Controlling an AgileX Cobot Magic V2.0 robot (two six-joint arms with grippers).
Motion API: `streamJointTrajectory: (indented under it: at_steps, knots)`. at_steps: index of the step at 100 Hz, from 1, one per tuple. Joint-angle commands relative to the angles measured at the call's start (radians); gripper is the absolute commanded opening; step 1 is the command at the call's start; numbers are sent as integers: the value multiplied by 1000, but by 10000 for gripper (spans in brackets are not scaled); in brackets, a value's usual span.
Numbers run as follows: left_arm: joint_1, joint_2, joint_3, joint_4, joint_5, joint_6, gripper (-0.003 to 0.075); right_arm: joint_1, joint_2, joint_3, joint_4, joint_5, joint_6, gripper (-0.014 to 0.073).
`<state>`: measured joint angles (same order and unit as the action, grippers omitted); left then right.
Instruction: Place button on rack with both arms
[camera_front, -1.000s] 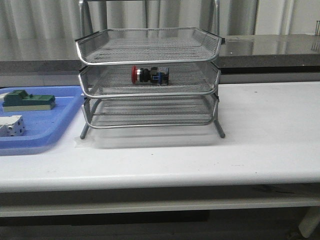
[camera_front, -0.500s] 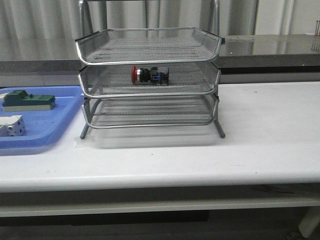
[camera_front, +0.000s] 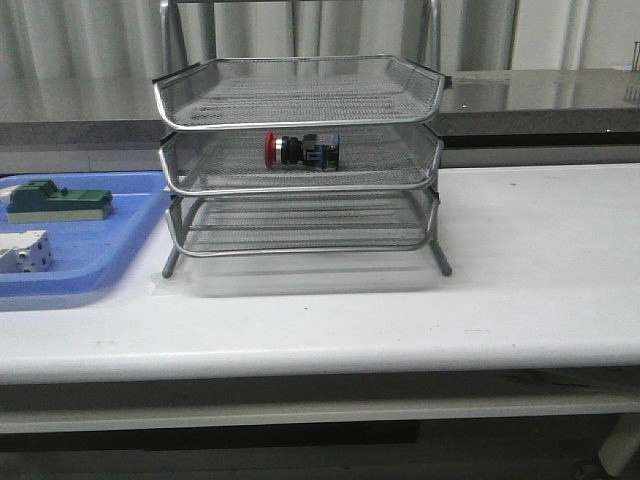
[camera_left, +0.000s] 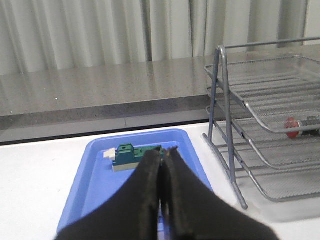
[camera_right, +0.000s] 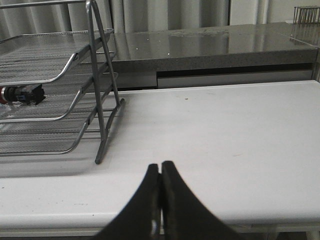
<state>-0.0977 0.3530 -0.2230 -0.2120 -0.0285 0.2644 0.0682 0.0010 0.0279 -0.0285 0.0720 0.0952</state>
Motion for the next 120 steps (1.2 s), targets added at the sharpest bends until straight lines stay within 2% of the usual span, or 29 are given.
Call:
streamJointTrajectory:
  at_steps: [1, 9, 28, 34, 47, 60, 78, 120]
  knots:
    - [0, -17, 4, 116, -63, -123, -20, -5, 8, -18, -10, -87, -5, -56]
    - [0, -61, 40, 183, -63, -189, -20, -5, 8, -18, -10, -87, -5, -56]
    - [1, -195, 134, 212, -55, -189, -20, -5, 8, -18, -10, -87, -5, -56]
    - [1, -235, 159, 239, -37, -197, -20, -5, 8, -18, -10, -87, -5, -56]
    - [8, -323, 194, 327, 29, -317, -20, -5, 8, -18, -10, -87, -5, -56]
    - [52, -390, 227, 328, 72, -346, -20, -5, 8, -18, -10, -87, -5, -56]
    - [105, -391, 242, 328, 64, -347, -20, -5, 8, -18, -10, -85, -5, -56]
    - [105, -391, 272, 335, 37, -347, -20, -5, 8, -18, -10, -85, -5, -56]
